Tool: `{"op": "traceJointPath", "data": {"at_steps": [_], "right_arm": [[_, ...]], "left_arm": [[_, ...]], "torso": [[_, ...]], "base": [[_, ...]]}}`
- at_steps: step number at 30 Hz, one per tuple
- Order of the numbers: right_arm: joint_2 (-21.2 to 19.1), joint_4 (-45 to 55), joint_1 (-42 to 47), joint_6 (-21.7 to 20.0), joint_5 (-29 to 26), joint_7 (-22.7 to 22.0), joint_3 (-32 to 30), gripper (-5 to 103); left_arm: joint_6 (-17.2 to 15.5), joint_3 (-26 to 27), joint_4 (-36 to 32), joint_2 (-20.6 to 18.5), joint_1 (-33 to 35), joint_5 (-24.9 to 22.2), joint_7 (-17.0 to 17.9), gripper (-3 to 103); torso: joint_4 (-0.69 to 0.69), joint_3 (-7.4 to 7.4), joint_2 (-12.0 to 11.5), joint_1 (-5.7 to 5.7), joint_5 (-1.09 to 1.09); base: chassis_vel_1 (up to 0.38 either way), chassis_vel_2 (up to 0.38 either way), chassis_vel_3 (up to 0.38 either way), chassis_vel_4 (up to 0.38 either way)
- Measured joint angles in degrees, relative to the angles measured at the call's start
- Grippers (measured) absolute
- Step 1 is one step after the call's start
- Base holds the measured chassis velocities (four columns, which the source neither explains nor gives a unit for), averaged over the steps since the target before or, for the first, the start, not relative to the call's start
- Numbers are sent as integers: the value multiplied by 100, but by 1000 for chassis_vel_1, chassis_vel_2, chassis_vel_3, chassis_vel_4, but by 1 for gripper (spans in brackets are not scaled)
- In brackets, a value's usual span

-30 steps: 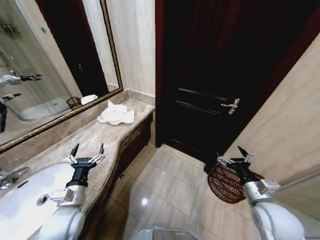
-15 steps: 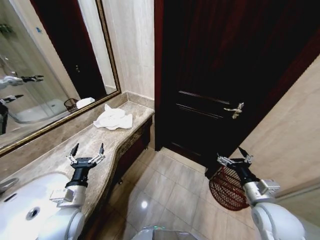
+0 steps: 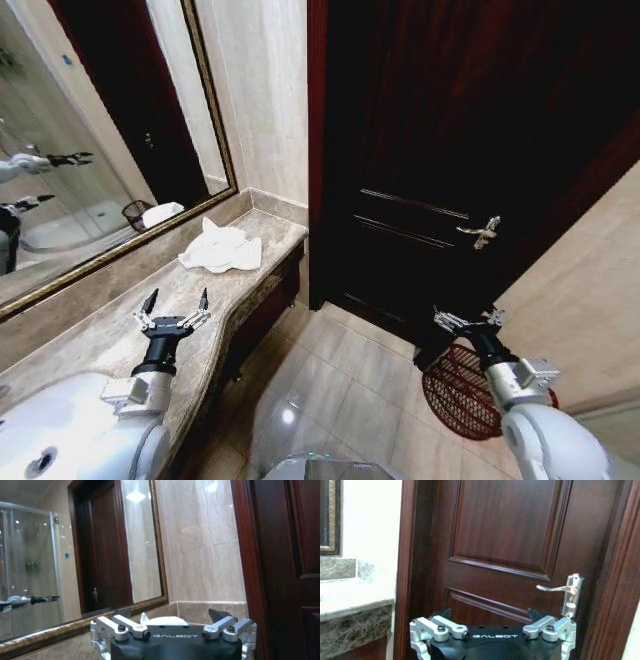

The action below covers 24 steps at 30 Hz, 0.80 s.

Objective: Discard the used towel into the hamper.

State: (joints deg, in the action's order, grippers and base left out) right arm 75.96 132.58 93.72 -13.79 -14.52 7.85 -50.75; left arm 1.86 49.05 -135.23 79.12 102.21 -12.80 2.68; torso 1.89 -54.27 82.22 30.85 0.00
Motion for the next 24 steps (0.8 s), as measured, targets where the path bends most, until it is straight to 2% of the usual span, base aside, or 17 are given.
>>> {"op": "traceJointPath", "data": {"at_steps": [21,24], "right_arm": [[5,-8,13,10,5,10,3,100],[8,-5,32,14,6,11,3,100]], "left_arm": [[105,7,28,32,28,22,-25,100],[111,-6,16,51,52,-6,73,100]], "torso": [[2,0,0,0,-1],[0,0,0,0,-1]], "base": [[-70,140,132,-64],[-95,85,111,-111]]}}
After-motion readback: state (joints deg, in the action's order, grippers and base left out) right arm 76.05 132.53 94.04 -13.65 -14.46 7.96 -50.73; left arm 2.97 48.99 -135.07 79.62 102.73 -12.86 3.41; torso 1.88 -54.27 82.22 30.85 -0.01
